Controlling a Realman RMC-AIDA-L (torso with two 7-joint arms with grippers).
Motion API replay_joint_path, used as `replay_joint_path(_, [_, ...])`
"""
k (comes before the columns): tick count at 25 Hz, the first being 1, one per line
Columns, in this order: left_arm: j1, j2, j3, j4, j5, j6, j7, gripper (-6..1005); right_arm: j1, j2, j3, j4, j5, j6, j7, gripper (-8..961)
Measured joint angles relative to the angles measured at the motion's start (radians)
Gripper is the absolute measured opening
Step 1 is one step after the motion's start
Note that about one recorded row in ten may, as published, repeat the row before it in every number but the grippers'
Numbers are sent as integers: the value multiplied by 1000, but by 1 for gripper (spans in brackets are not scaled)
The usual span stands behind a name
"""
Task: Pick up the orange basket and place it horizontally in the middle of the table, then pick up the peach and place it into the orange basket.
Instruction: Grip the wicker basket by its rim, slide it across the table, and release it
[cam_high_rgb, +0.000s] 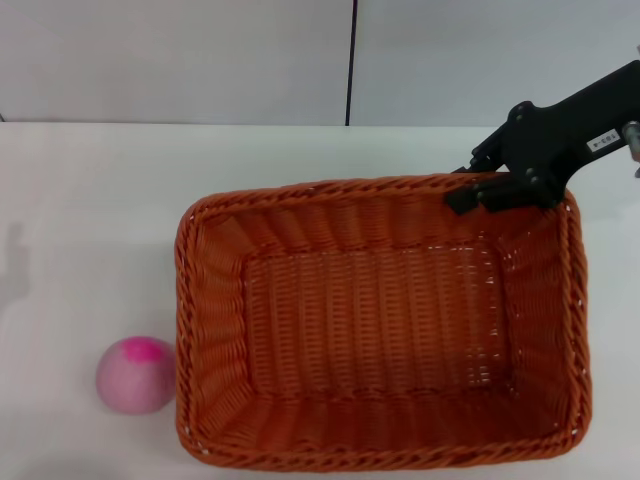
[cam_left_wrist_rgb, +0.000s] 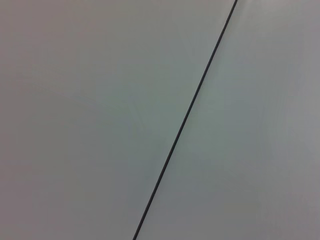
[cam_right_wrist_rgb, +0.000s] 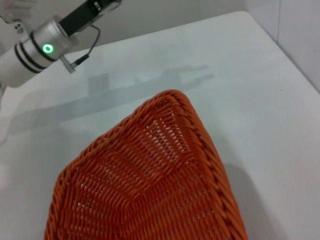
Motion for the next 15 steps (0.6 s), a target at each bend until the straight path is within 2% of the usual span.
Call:
replay_joint_path(4, [2, 0, 13, 0, 0, 0, -1, 437, 3, 4, 9, 78, 8, 70, -65, 185])
replay_joint_path(15, [4, -2, 34, 0, 0, 0, -15, 437, 12, 13, 13, 99, 32, 122, -102, 191])
